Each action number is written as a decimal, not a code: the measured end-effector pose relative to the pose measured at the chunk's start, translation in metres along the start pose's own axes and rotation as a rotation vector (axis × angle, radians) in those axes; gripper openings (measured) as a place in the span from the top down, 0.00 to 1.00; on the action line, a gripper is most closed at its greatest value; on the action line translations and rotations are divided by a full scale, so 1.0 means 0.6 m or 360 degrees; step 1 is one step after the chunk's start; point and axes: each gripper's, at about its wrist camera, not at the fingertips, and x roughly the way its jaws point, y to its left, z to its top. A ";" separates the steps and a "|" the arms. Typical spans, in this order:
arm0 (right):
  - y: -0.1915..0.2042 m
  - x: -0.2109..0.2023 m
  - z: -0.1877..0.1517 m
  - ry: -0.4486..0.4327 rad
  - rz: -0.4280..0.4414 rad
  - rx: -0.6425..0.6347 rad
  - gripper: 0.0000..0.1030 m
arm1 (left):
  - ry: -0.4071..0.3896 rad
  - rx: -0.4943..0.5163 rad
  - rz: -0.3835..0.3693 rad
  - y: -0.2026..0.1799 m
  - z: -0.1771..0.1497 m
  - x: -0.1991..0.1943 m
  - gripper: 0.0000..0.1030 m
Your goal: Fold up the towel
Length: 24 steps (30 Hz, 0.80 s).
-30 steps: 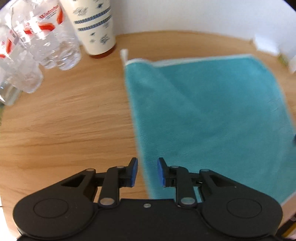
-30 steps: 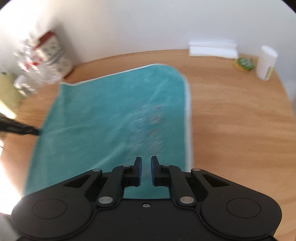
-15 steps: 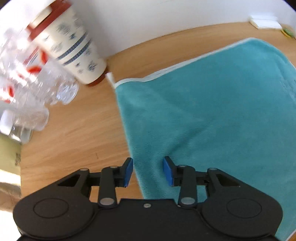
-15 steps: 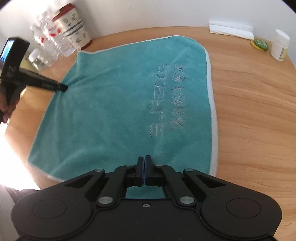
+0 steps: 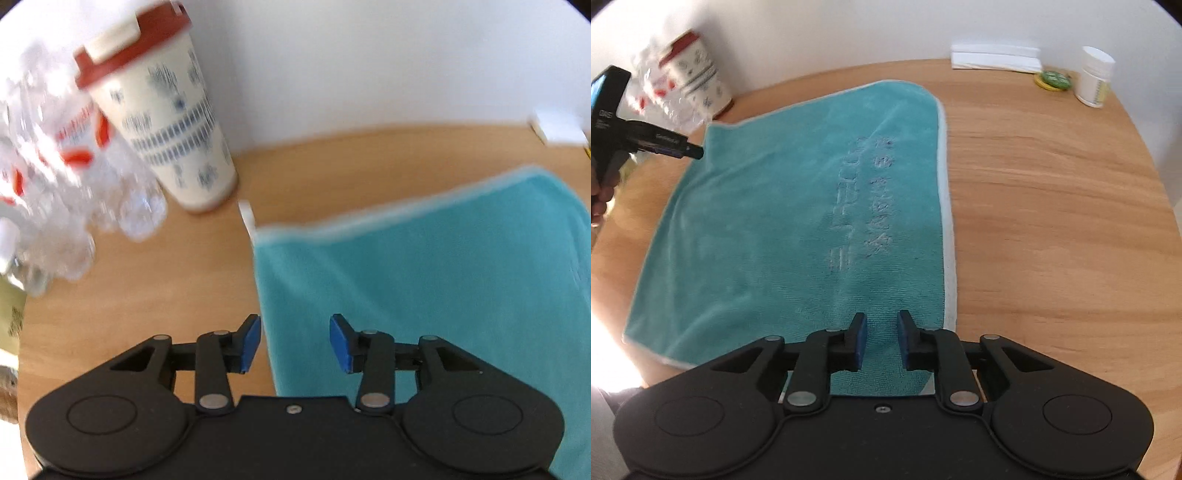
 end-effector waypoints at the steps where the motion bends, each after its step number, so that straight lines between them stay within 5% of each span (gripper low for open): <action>1: 0.002 0.000 0.000 0.0005 -0.0012 -0.0016 0.81 | -0.0007 0.0003 0.0006 0.002 0.010 0.009 0.59; 24: 0.026 0.004 0.002 0.0059 -0.0198 0.0207 0.85 | 0.0014 0.0013 0.0083 0.023 0.090 0.096 0.60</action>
